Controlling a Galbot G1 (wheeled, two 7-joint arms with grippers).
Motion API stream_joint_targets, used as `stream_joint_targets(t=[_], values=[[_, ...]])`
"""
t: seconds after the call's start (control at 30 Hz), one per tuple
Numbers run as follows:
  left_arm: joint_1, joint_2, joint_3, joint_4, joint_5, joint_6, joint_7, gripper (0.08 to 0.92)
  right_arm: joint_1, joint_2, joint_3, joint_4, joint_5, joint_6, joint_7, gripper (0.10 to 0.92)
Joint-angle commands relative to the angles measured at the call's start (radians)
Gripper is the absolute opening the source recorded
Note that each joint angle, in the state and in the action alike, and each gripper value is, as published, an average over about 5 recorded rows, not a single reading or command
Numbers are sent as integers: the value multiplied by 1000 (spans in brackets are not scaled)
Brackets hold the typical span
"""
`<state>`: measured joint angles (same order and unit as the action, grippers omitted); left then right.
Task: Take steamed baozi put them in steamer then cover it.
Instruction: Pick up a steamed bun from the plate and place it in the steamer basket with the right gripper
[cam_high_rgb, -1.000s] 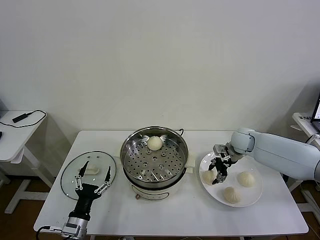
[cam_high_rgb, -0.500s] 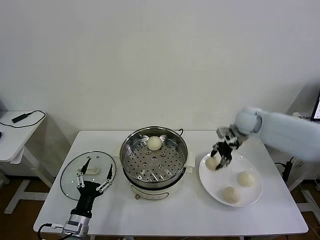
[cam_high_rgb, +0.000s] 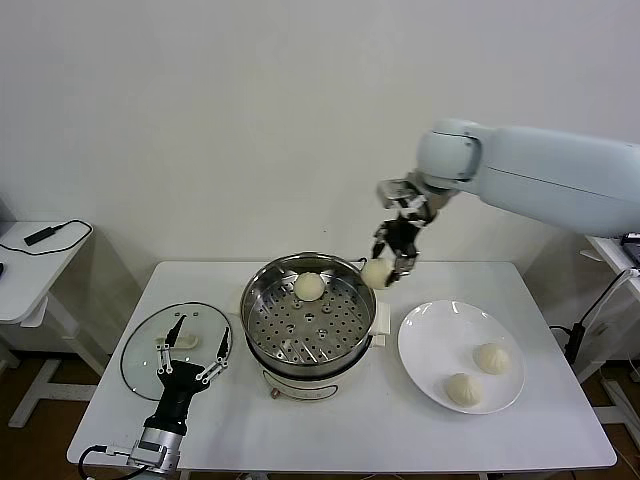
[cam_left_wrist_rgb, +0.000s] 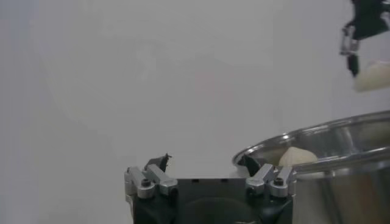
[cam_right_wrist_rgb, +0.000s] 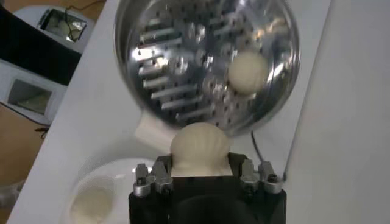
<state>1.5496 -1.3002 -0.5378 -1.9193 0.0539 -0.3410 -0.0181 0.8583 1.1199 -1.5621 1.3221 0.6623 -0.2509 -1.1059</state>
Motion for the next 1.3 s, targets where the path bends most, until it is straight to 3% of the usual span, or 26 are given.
stream_joint_targets(t=[0.03,0.43,1.1,1.3], values=[[0,2,1,-16,0,5,-3,823,-44,264,-54,-47,142,-52,160,651],[0,-5,13,-16,4,3,-8,823,-144,387,-58,-148,154,-64,251,653],[-4,-3,8,1,4,-3,-10,823,-209,413,-54,-203,129,-82,265,653],[-4,-3,7,4,4,-3,-10,823,-213,401,-42,-184,122,-81,266,742]])
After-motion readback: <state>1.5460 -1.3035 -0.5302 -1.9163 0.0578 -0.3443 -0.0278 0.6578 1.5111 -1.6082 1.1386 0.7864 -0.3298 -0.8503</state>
